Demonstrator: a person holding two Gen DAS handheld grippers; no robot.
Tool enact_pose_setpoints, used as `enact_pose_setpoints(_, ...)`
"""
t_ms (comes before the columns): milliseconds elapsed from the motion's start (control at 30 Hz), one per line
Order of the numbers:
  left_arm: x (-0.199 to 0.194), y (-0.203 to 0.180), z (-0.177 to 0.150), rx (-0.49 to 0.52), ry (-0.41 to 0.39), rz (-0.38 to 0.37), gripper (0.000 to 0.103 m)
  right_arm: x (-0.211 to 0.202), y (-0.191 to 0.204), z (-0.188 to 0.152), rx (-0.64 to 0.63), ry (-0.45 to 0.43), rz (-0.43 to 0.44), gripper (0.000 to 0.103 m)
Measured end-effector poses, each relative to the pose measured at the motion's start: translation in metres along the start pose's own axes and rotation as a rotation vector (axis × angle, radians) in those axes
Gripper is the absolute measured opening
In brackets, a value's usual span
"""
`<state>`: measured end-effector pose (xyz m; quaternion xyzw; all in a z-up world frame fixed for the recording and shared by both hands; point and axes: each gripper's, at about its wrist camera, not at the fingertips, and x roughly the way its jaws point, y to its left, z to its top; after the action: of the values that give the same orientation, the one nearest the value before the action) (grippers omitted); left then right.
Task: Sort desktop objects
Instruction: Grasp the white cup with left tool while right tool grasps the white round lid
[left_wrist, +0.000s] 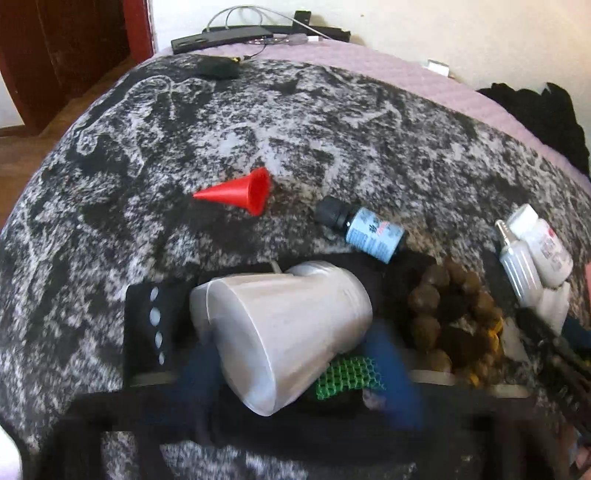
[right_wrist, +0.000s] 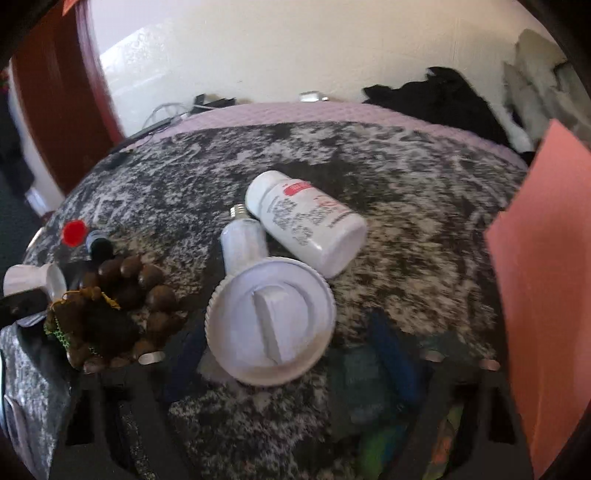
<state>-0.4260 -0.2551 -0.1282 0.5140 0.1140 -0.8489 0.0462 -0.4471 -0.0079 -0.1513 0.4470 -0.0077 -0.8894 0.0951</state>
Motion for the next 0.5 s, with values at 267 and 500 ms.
enact_pose_setpoints(267, -0.092, -0.023, -0.03, 0.078, -0.174, 0.043, 0.004, -0.067, 0.006, -0.021, -0.067, -0.09, 0.05, 0.058)
enact_pose_setpoints(500, -0.167, -0.048, -0.107, 0.093, -0.186, -0.019, 0.004, -0.173, 0.02, -0.061, -0.114, -0.141, 0.12, 0.058)
